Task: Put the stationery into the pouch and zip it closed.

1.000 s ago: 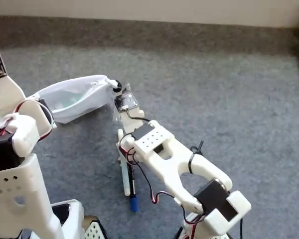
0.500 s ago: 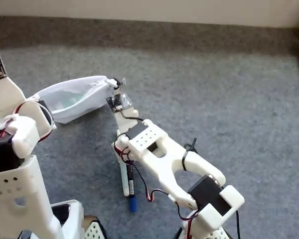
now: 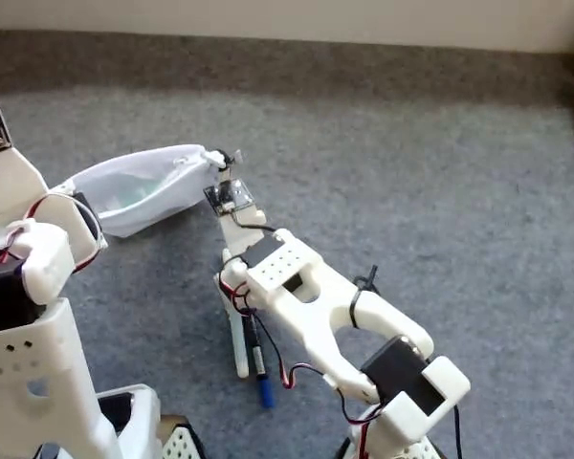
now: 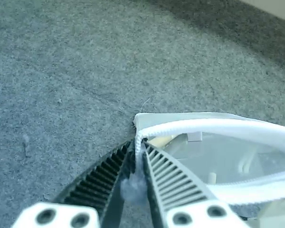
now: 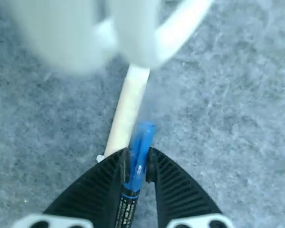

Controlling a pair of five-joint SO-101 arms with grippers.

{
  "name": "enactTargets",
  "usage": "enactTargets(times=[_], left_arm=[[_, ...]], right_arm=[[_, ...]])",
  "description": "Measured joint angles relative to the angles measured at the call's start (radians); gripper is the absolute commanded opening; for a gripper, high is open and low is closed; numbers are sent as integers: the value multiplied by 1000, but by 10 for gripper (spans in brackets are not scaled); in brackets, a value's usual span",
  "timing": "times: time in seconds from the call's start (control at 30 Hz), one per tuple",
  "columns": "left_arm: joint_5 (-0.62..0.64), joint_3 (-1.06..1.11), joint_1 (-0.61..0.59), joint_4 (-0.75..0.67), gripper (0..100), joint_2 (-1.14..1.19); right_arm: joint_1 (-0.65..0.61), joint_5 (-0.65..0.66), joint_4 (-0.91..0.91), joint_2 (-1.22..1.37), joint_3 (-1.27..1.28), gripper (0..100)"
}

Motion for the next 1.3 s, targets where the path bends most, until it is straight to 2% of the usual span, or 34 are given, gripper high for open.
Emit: enactTargets(times=[0.1, 0.3, 0.47, 1.3], left_arm=[[0, 0, 0, 0, 6, 0], [0, 0, 0, 0, 6, 0], [0, 0, 0, 0, 6, 0], [0, 2, 21, 0, 6, 0]], right_arm=[[0, 6, 21, 0, 0, 19], [0, 77, 176, -2, -15, 19], [0, 84, 213, -35, -20, 19], [-8, 86, 253, -770, 138, 19]])
